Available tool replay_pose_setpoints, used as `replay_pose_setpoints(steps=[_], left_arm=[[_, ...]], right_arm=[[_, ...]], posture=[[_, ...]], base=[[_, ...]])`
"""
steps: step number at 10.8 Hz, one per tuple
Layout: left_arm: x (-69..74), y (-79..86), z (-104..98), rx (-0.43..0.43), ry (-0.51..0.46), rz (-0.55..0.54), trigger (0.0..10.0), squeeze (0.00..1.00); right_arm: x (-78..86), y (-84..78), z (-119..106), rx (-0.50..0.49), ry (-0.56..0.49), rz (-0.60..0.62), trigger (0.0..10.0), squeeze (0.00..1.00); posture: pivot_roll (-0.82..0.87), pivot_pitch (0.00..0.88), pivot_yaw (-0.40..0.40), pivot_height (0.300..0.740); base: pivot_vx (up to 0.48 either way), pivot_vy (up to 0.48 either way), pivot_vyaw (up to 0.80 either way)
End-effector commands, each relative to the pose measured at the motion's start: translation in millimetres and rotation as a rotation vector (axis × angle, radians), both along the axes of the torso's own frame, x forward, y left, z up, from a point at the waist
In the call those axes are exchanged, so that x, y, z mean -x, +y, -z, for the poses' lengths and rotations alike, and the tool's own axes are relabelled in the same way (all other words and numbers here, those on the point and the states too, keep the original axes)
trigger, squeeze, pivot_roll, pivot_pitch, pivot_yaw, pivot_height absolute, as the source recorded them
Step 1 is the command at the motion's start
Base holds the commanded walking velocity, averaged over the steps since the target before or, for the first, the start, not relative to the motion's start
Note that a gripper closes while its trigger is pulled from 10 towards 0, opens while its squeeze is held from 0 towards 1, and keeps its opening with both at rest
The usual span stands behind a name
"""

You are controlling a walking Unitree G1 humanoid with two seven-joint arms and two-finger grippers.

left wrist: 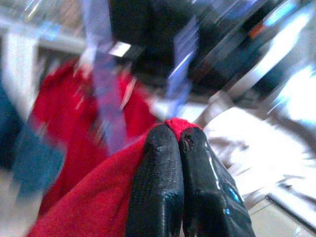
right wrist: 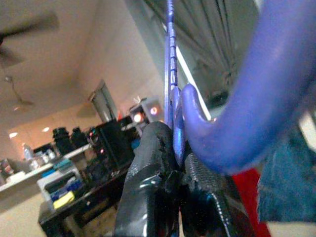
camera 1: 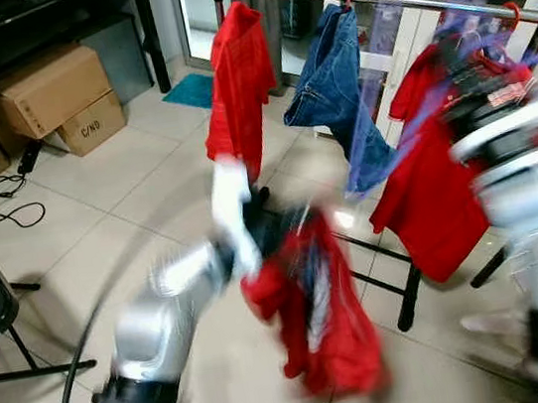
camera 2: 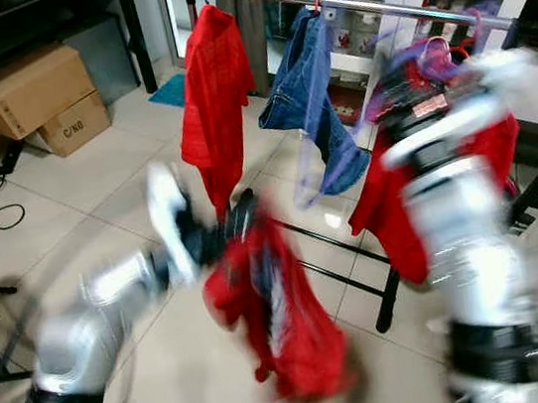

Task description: Hang hanger

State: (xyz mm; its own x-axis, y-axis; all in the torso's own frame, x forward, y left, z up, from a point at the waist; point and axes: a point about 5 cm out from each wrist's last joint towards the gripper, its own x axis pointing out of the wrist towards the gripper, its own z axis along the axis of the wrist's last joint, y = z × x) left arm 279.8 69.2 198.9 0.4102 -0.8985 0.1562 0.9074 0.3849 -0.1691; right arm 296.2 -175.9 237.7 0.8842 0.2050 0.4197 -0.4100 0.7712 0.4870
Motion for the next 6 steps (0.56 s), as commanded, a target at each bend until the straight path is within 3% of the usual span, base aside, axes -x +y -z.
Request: replay_pose_setpoints(steps=[1,3,4,5,6], left_arm=[[1.4,3.9,3,-0.083,-0.006,-0.006,0.0,0.00],[0.6,24.5,22,-0.232,0.060,-0.162,0.0,0.00],[1.4,35.5,23,-0.266,0.069,-0.246,0.0,0.00],[-4.0,56.3,22,-0.253,0.084,-0.478,0.0,0.00],[-9.0,72.9,33,-0.278,0.175,-0.695,10.0,0.00]], right_arm=[[0.2,-1.6,11,0.093,0.045,0.037,10.0,0.00],[6.6,2.9,54,0.456,0.206,0.069,10.0,0.00],[14.7,0.1,71,0.504,0.291,0.070,10.0,0.00],[33.6,-2.3,87,0.541,0.355,0.052,10.0,0.00],[51.5,-5.4,101,0.529,0.430,0.074,10.0,0.00]], posture=[[0.06,0.000,-0.038,0.740],[0.06,0.000,-0.030,0.740],[0.06,0.000,-0.029,0.740],[0.06,0.000,-0.025,0.740],[0.06,0.000,-0.024,0.740]], base=[[0.000,0.000,0.00],[0.000,0.000,0.00],[0.000,0.000,0.00],[0.000,0.000,0.00],[0.000,0.000,-0.80]])
